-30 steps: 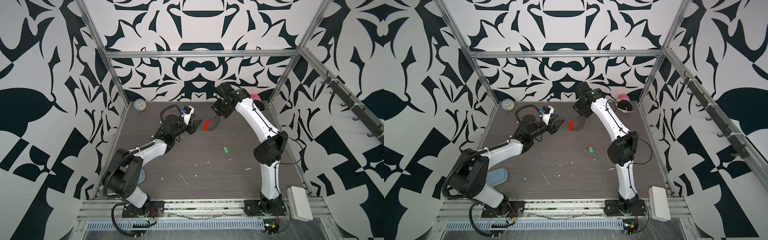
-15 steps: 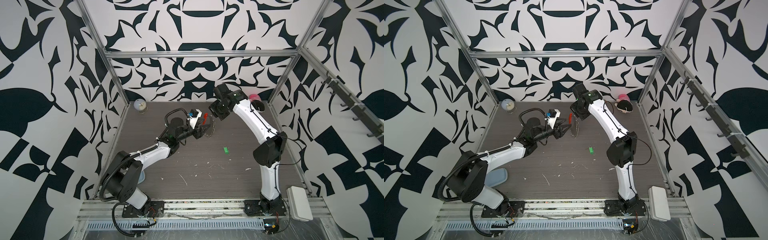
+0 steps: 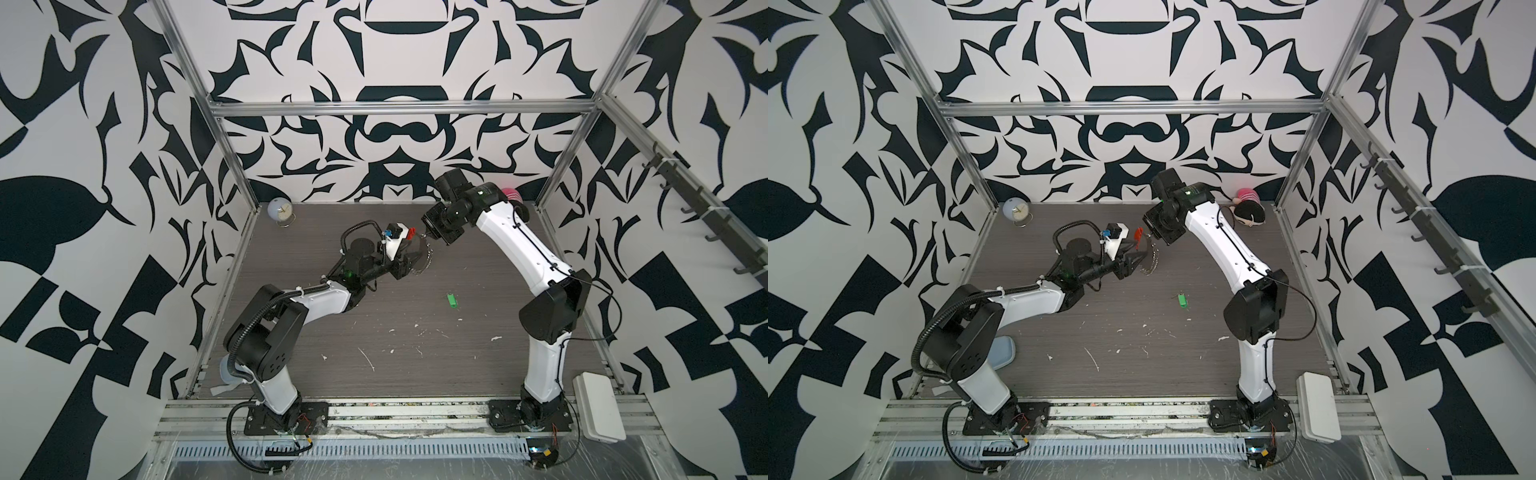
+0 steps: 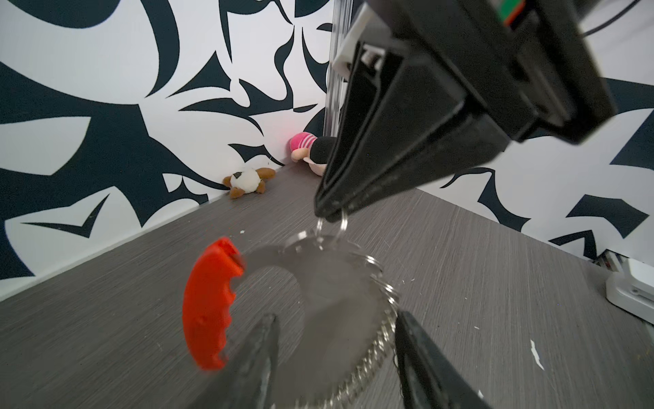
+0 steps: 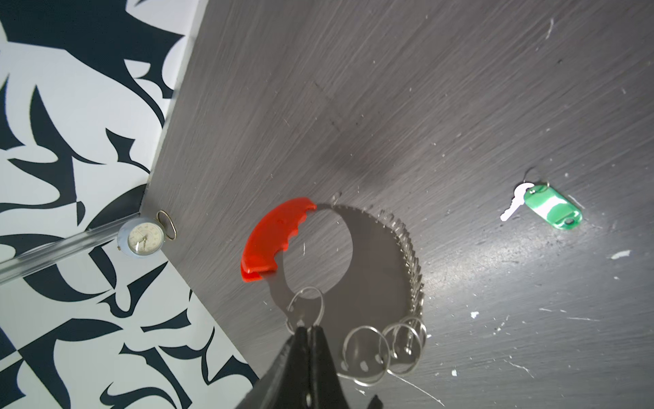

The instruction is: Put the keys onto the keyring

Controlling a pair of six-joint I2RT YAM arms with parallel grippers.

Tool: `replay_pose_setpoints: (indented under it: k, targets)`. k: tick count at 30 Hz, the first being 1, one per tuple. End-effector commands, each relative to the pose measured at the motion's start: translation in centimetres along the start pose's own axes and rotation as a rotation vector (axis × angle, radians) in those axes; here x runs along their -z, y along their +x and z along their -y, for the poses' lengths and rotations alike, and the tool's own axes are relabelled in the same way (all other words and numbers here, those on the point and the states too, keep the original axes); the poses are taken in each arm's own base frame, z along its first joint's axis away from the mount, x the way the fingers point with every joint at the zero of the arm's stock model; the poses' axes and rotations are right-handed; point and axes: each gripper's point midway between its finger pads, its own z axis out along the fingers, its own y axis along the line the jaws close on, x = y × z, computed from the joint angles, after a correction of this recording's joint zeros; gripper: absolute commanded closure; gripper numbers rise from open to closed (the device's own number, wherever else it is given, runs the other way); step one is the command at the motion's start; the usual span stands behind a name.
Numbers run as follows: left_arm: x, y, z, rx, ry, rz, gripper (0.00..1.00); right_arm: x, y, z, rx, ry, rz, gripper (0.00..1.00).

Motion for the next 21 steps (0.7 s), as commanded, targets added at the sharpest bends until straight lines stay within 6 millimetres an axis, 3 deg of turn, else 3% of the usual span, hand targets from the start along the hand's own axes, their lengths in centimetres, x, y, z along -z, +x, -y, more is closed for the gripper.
replay_pose_setpoints:
  k: [1, 12, 21]
  targets:
    - [-0.8, -1.7, -0.1, -0.042, 0.005, 0.036, 0.45, 2.1, 0.1, -1.4, 0.018, -0.098, 0.004, 1.00]
    - [-3.0, -2.1, 0.5, -0.062, 0.066, -0.011, 0.59, 3.0, -0.4, -1.5, 0.017, -0.129, 0.000, 1.00]
    - [-2.6, -1.7, -0.2, -0.102, 0.015, -0.025, 0.57, 3.7, -1.0, -1.6, 0.003, -0.149, -0.001, 1.00]
